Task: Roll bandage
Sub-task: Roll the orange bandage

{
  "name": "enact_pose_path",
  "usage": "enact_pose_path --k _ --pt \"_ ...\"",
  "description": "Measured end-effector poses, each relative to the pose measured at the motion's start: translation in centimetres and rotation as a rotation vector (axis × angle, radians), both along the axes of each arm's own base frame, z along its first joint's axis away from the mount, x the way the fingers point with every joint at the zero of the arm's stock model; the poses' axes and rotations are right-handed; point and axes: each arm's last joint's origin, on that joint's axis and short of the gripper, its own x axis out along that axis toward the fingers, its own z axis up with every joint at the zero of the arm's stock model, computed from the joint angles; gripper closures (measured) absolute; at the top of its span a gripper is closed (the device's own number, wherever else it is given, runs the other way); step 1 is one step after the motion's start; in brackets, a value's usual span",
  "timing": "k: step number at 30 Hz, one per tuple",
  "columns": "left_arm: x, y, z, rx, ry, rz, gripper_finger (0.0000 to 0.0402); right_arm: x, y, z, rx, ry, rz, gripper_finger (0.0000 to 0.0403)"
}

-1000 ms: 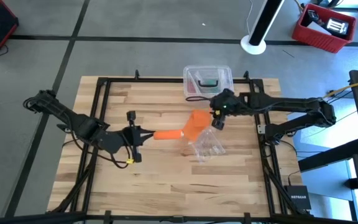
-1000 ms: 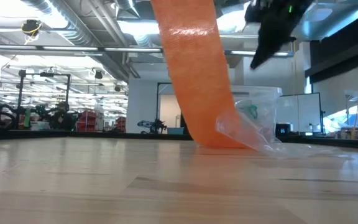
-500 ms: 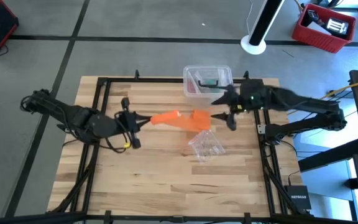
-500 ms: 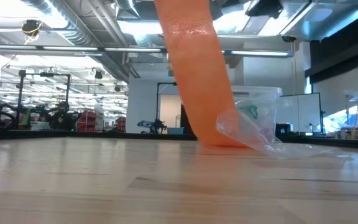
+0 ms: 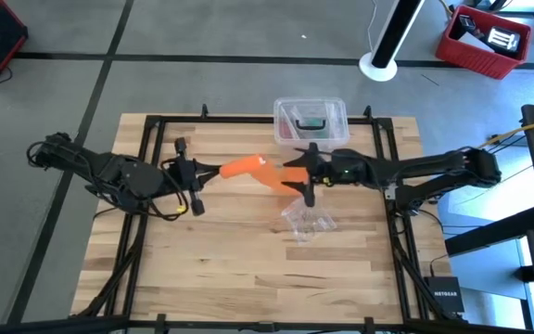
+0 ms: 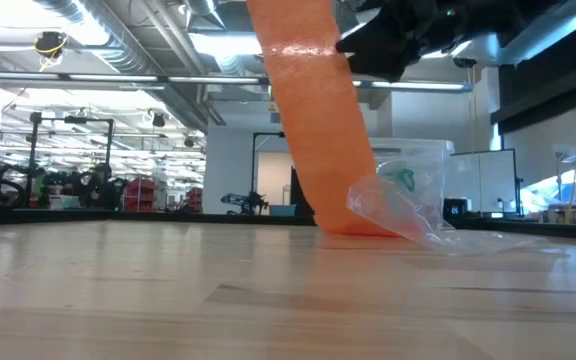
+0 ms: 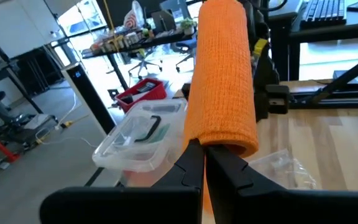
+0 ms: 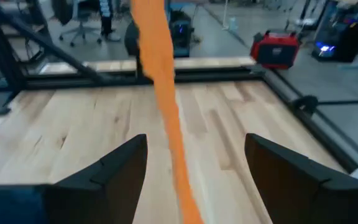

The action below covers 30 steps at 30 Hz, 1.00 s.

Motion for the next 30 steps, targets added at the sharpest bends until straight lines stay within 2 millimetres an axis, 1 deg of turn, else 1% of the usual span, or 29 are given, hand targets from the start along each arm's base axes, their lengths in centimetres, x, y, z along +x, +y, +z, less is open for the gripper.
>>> enact_pose_path --k 3,7,10,14,19,23,25,27,29,30 --pt "0.0 0.0 -0.1 -0.001 0.003 0.003 0.0402 0.9 0.0 -0.6 -0.001 0.023 0.013 0.0129" --pt "0.1 0.0 -0.1 -0.004 0.004 -0.013 0.0402 2.0 -0.2 -1.6 -0.047 0.068 0.0 0.0131" --pt "0.1 -0.1 -0.1 -0.011 0.002 -0.018 0.0402 2.8 -0.2 -2.1 -0.07 0.075 0.008 0.0144" --pt "0.1 0.0 -0.1 -0.011 0.003 -0.016 0.0402 3.8 -0.2 -2.8 -0.079 0.056 0.009 0.0184" --pt "0.1 -0.1 -0.1 -0.021 0.0 -0.032 0.0402 4.3 -0.3 -3.6 -0.079 0.063 0.008 0.0235" --pt "0.1 -0.2 0.0 -0.031 -0.007 -0.057 0.0402 4.3 -0.4 -3.7 -0.086 0.073 -0.022 0.0253" --pt "0.1 -0.2 0.0 -0.033 -0.007 -0.057 0.0402 4.2 -0.4 -3.8 -0.085 0.082 -0.023 0.0258" --pt "0.1 -0.2 0.0 -0.032 -0.006 -0.057 0.0402 4.2 -0.4 -3.9 -0.081 0.089 -0.012 0.0271" --pt "0.2 -0.1 0.0 -0.031 -0.004 -0.051 0.0402 4.2 -0.3 -3.9 -0.074 0.09 0.012 0.03" --pt "0.2 0.0 0.0 -0.03 -0.003 -0.048 0.0402 4.2 -0.2 -3.9 -0.071 0.089 0.027 0.032"
